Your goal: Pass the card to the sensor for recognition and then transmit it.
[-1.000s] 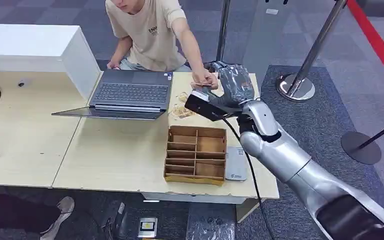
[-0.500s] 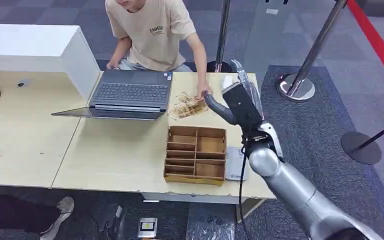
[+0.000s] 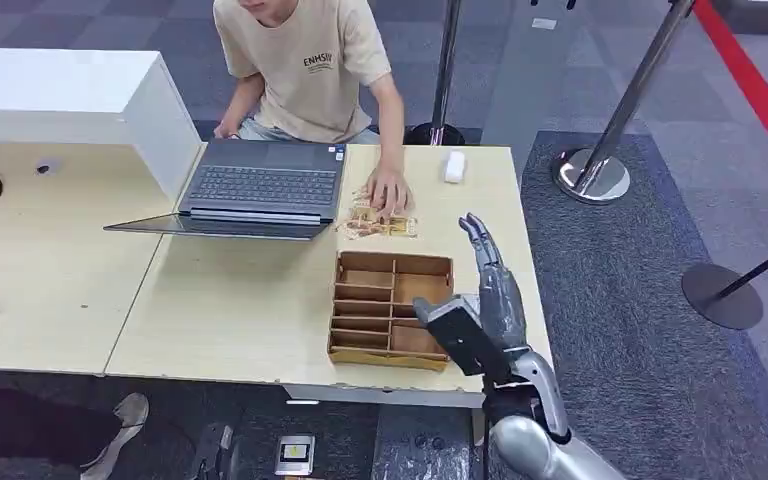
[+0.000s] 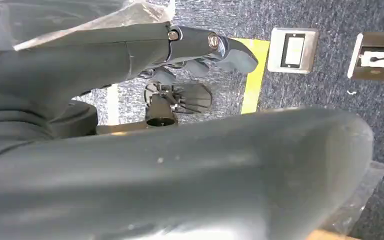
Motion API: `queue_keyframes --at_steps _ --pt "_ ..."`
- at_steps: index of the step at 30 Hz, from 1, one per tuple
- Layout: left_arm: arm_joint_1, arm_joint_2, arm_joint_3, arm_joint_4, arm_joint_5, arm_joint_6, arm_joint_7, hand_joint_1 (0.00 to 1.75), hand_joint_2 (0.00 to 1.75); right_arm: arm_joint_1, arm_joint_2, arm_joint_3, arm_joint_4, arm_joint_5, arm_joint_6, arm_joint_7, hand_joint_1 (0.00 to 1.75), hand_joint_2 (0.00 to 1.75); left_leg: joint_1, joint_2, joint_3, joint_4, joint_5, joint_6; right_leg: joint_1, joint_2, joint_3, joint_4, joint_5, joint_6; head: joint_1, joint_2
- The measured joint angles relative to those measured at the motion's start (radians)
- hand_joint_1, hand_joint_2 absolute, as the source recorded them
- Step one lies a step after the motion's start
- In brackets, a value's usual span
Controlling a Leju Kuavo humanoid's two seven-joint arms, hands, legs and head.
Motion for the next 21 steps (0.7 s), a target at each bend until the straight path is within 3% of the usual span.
queue_keyframes --at_steps 3,4,17,20,21 --pt "0.001 0.002 0.002 0.000 0.000 0.000 0.002 0.00 0.00 0.019 0.000 0.000 -0.001 0.001 -0.011 0.003 1.62 1.75 0.000 0.000 0.000 0.000 0.000 0.000 0.000 0.000 0.000 0.000 0.000 0.000 0.000 0.000" --pt "0.001 0.002 0.004 0.000 0.001 0.000 0.002 0.00 0.00 0.021 0.000 0.000 -0.001 0.001 -0.012 0.003 1.75 1.75 0.000 0.000 0.000 0.000 0.000 0.000 0.000 0.000 0.000 0.000 0.000 0.000 0.000 0.000" --pt "0.000 0.004 0.019 0.000 0.004 0.003 0.007 0.00 0.00 0.024 0.000 0.005 0.002 0.017 -0.004 0.003 1.75 1.75 0.000 0.000 0.000 0.000 0.000 0.000 0.000 0.000 0.000 0.000 0.000 0.000 0.000 0.000" --pt "0.000 0.004 0.021 0.000 0.004 0.003 0.010 0.00 0.00 0.021 0.000 0.010 0.005 0.018 0.006 0.003 1.69 1.75 0.000 0.000 0.000 0.000 0.000 0.000 0.000 0.000 0.000 0.000 0.000 0.000 0.000 0.000" --pt "0.000 0.004 0.021 0.000 0.004 0.003 0.010 0.00 0.00 0.020 0.000 0.011 0.007 0.018 0.009 0.003 1.59 1.75 0.000 0.000 0.000 0.000 0.000 0.000 0.000 0.000 0.000 0.000 0.000 0.000 0.000 0.000"
